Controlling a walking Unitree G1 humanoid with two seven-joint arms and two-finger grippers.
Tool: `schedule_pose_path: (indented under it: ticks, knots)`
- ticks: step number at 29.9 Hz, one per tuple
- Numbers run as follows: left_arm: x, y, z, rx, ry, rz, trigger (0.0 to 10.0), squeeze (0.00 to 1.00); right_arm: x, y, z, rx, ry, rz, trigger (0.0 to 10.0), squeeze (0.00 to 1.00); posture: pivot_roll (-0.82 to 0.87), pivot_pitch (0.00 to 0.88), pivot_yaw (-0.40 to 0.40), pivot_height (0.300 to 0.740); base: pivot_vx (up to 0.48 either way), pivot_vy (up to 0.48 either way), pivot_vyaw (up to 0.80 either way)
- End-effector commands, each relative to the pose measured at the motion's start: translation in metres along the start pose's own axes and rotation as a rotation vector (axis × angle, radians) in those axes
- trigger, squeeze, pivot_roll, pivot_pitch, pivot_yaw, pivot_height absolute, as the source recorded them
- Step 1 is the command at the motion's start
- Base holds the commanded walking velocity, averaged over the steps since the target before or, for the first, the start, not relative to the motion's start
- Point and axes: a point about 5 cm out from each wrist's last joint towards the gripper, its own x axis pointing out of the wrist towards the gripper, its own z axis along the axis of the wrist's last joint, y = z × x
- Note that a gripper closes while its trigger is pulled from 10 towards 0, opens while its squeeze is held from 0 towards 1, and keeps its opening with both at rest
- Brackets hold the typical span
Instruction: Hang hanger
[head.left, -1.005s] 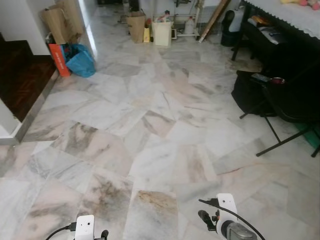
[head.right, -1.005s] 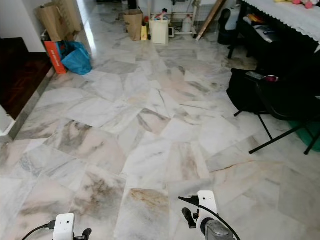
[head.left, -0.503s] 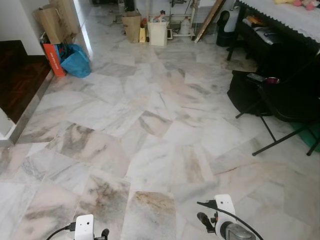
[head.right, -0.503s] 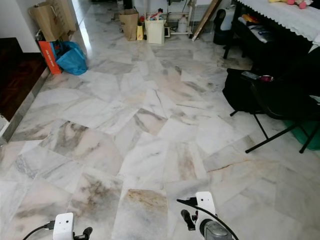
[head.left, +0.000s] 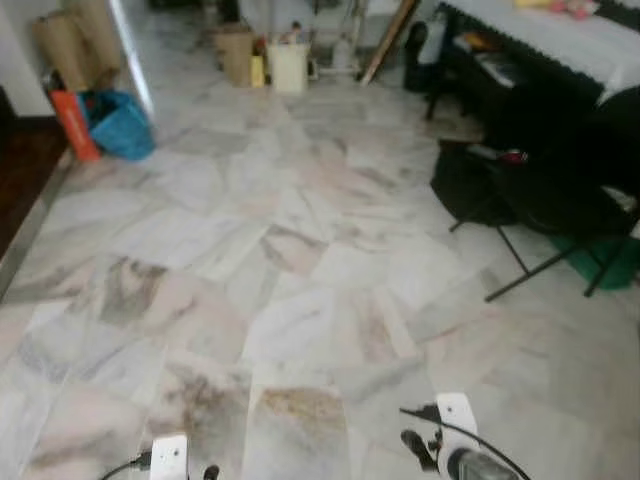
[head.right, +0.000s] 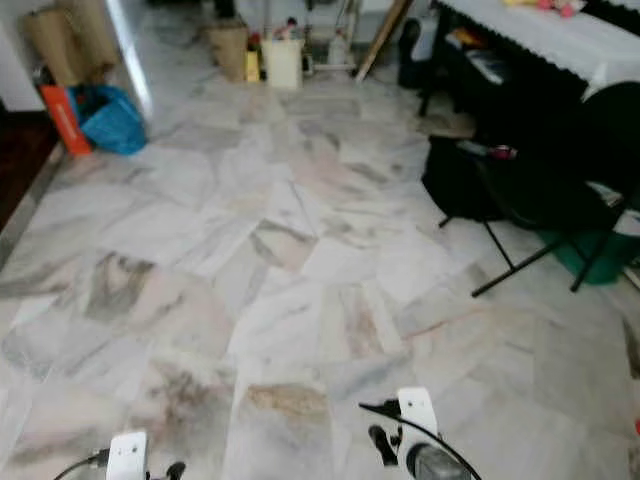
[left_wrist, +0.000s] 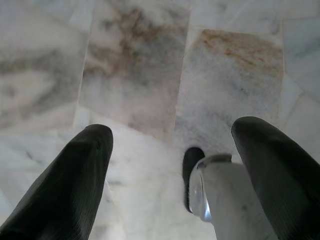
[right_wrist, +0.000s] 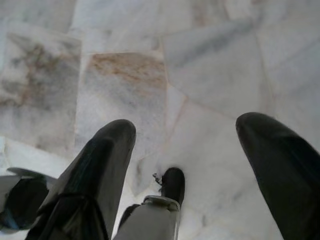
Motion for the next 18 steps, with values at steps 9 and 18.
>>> schedule_pose_path:
  ticks: [9,18]
  knots:
    - [-0.0004,0.0027,-0.0020,0.014,0.013,0.004,10.0,0.00,-0.0026,-0.0056,-0.0094,0.009,0.030,-0.017,10.0,0.00,-0.01,0.000,0.006,0.740,0.000,0.187,-0.65]
    - [-0.0002,0.0015,-0.0006,0.025,0.003,-0.005,10.0,0.00,-0.0023,-0.0036,-0.0112,0.010,0.034,-0.017,10.0,0.00,-0.01,0.000,0.008,0.740,0.000,0.000,-0.64]
